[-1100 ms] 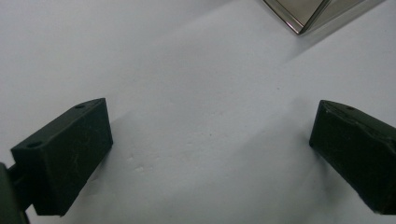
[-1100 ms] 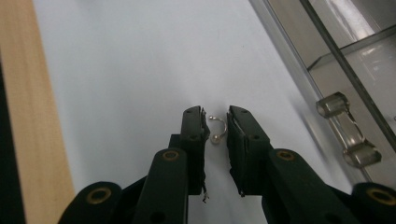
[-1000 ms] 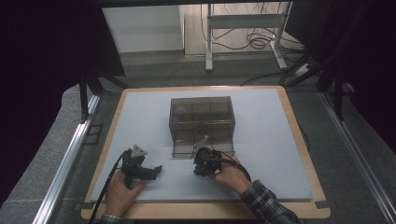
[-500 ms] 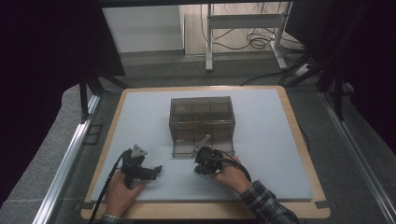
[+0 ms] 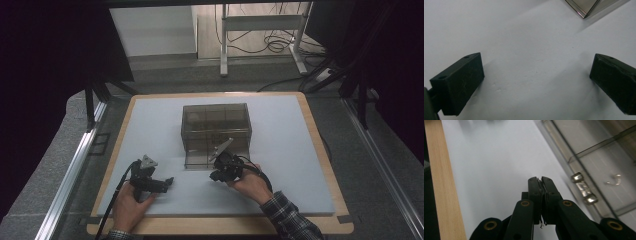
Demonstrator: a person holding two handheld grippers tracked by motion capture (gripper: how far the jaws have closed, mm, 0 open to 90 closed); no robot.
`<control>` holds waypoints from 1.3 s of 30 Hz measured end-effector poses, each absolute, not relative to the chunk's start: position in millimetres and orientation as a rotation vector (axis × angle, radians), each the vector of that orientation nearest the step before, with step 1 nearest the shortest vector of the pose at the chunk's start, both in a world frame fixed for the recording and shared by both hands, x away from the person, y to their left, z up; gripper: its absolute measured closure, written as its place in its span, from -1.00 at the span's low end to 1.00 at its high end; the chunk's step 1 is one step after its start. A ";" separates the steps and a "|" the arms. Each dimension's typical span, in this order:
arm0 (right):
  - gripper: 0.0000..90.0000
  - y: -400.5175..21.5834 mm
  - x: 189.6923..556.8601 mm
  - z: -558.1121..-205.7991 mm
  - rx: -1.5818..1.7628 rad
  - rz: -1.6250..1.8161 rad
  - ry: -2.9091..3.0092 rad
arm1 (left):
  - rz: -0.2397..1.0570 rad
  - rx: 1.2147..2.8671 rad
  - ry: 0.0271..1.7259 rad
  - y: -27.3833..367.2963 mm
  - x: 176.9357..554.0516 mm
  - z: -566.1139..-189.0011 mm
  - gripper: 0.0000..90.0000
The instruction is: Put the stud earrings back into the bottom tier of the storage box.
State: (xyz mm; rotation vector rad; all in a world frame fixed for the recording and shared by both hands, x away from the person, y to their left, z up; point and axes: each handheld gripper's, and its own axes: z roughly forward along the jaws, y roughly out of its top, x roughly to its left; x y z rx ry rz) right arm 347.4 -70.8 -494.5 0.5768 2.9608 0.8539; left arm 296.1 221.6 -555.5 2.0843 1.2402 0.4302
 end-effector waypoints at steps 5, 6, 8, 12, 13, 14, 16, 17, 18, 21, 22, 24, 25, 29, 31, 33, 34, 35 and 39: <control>0.90 -79.9 355.5 -482.6 0.618 0.903 2.905 | 0.430 2.084 1.241 221.5 296.1 -555.5 -1.00; 0.90 -79.9 355.5 -482.6 0.618 0.903 2.905 | 0.430 2.084 1.241 221.5 296.1 -555.4 -1.00; 0.89 -83.4 359.7 -478.2 0.632 0.922 2.875 | 0.429 2.092 1.237 221.9 296.1 -555.2 -1.00; 0.89 -90.5 370.7 -474.0 0.680 0.956 2.824 | 0.430 2.084 1.241 221.6 296.1 -555.4 -1.00; 0.89 -91.8 373.5 -473.8 0.693 0.963 2.815 | 0.430 2.084 1.241 221.6 296.1 -555.4 -1.00; 0.89 -92.6 376.0 -474.1 0.703 0.969 2.805 | 0.430 2.084 1.240 221.6 296.1 -555.4 -1.00; 0.89 -92.8 380.1 -474.9 0.727 0.979 2.790 | 0.427 2.088 1.241 221.7 295.9 -555.3 -1.00; 0.89 -92.2 382.1 -475.7 0.733 0.986 2.784 | 0.427 2.088 1.241 221.7 295.9 -555.3 -1.00; 0.89 -91.5 383.8 -476.5 0.737 0.991 2.779 | 0.427 2.088 1.241 221.7 295.9 -555.3 -1.00; 0.89 -86.9 387.8 -479.5 0.740 0.993 2.764 | 0.427 2.088 1.241 221.7 295.9 -555.3 -1.00; 0.89 -85.1 389.2 -480.8 0.734 0.994 2.757 | 0.427 2.088 1.241 221.7 295.9 -555.3 -1.00; 0.88 -81.2 391.5 -483.2 0.731 0.983 2.751 | 0.427 2.089 1.241 221.7 295.9 -555.3 -1.00; 0.88 -79.4 392.8 -484.6 0.725 0.980 2.748 | 0.427 2.088 1.241 221.7 295.9 -555.3 -1.00; 0.88 -72.9 396.9 -490.4 0.719 0.958 2.747 | 0.427 2.088 1.241 221.7 295.9 -555.3 -1.00; 0.88 -70.8 399.0 -493.9 0.720 0.947 2.751 | 0.427 2.088 1.241 221.7 295.9 -555.3 -1.00; 0.88 -69.8 400.5 -496.4 0.720 0.944 2.754 | 0.427 2.088 1.241 221.7 295.9 -555.3 -1.00; 0.88 -69.2 401.2 -497.6 0.722 0.942 2.755 | 0.427 2.088 1.241 221.7 295.9 -555.3 -1.00; 0.88 -68.7 401.8 -498.8 0.725 0.941 2.757 | 0.427 2.088 1.241 221.7 295.9 -555.3 -1.00; 0.88 -65.1 403.4 -504.2 0.719 0.918 2.767 | 0.427 2.088 1.241 221.7 295.9 -555.3 -1.00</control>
